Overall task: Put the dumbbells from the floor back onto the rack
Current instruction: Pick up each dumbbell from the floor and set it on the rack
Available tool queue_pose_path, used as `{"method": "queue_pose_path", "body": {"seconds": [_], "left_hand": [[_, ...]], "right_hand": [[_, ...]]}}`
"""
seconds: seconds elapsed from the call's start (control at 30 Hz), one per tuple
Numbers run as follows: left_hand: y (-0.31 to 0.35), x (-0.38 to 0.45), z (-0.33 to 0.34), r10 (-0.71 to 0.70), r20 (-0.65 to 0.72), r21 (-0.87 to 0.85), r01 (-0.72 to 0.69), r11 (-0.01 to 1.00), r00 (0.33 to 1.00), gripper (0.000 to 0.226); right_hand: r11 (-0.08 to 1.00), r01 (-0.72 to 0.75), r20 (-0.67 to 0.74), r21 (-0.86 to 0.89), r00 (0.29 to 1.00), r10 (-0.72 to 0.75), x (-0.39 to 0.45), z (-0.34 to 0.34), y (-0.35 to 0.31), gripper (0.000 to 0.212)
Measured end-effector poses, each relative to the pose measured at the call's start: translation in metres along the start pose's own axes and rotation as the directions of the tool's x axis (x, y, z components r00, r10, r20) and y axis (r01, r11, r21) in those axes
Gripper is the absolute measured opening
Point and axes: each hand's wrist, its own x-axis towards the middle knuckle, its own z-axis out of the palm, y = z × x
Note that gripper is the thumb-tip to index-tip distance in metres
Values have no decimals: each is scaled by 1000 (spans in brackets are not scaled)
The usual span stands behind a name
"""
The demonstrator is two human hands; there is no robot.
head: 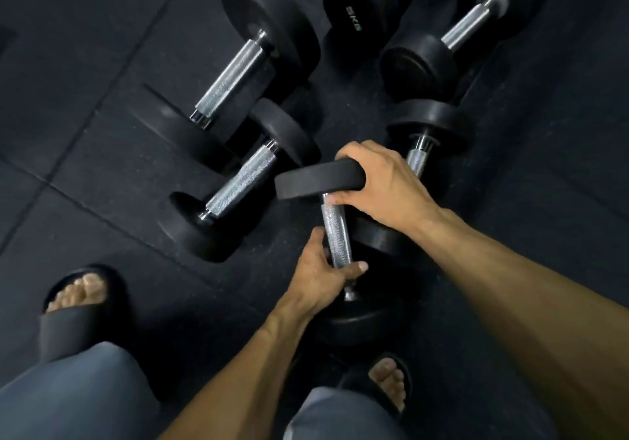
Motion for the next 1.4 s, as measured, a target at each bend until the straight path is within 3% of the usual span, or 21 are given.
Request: {"method": "queue_pose_path", "body": {"seconds": [0.17,0.43,0.87,1.0,1.13,1.4], "left_hand": [[-5,0,0,-1,-38,-31,0,1000,999,56],[18,-58,-27,34,47,259,-45,965,998,52],[162,-282,-57,105,223,427,-194,884,969,60],[204,-365,-66,128,338,462,-283,841,933,49],[229,-435,-73,139,488,510,-411,756,862,52],[233,-579,-47,78,678,577,-595,559,731,38]], "right_hand": [[1000,17,12,7,1000,-17,-1,-6,-1,47],[984,-142,-67,106,986,149,-60,-26,-28,45],[931,-183,-322,315,902,286,-234,-190,-195,48],[917,-226,-440,329,822,360,-310,-232,-260,48],[879,-274,-548,390,698,461,-388,-249,-317,44],[779,-316,-625,542,468,624,-549,-245,-389,44]]}}
